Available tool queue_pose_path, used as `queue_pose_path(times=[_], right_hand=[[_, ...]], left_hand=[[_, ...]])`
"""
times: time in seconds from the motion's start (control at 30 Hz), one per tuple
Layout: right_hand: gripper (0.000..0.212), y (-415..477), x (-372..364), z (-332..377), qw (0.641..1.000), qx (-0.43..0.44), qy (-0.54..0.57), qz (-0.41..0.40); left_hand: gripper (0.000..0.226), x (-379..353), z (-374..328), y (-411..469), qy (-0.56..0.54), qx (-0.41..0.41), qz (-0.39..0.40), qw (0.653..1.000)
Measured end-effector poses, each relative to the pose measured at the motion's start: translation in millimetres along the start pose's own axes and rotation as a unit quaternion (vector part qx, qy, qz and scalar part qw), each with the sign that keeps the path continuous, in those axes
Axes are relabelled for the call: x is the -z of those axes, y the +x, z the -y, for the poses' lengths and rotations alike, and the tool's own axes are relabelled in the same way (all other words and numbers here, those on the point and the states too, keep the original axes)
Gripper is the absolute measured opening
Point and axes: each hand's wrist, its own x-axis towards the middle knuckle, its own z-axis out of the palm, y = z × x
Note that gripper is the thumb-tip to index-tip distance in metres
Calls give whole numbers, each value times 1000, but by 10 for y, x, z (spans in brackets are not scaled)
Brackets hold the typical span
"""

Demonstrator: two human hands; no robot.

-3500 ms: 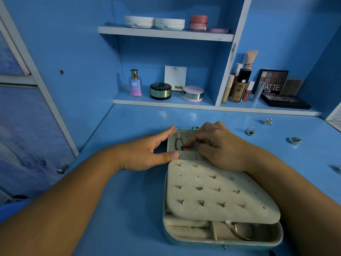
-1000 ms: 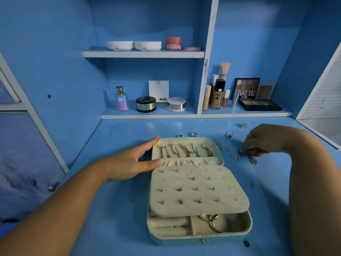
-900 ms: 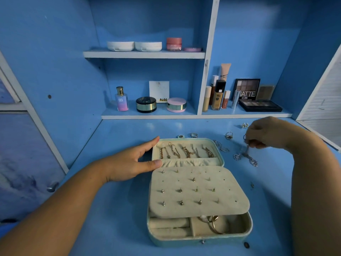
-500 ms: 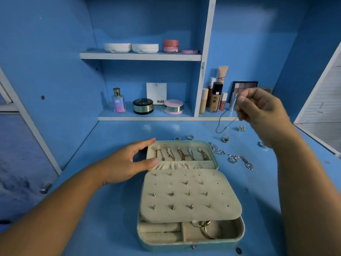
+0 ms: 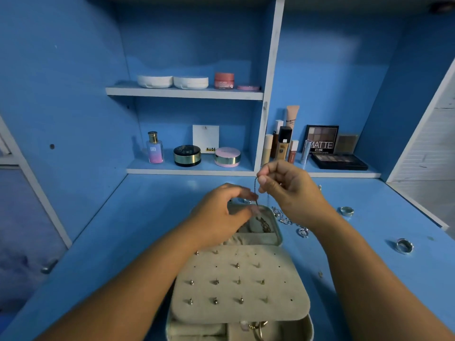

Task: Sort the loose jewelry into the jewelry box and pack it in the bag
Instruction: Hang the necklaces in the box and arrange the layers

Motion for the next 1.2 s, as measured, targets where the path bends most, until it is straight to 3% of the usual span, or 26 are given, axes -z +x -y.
queue_pose_path(times=[0.13,0.3,0.47,0.67,0.73,0.8,0.97,1.07,1.2], right_hand=[[2,15,-8,-13,1000,3,-5,12],[3,18,-54,-18,1000,6,15,21],[3,42,-26,-47,996,-6,86,0],[8,66,23,-84,961,-90,261,9],[8,60,27,-89,975,-96,202,4],[7,64,16,-105,993,-91,73,-9],[14,63,-35,-220,990,-88,-106,21],[20,44,-42,-241,972,-70,-217,64],[17,31,-98,-249,961,-54,-257,91]], left_hand=[[7,-18,98,7,-48,-11,-58,997],[51,-25,121,-7,-103,36,16,994],[12,-9,82,-16,-161,17,-25,987],[18,70,40,-29,-308,44,-61,948],[18,85,28,-30,-323,56,-73,942],[16,83,13,-29,-312,72,-95,943],[9,68,43,-16,-259,126,-141,947],[9,69,75,-24,-169,125,-168,963],[7,75,139,-52,17,61,-201,978]])
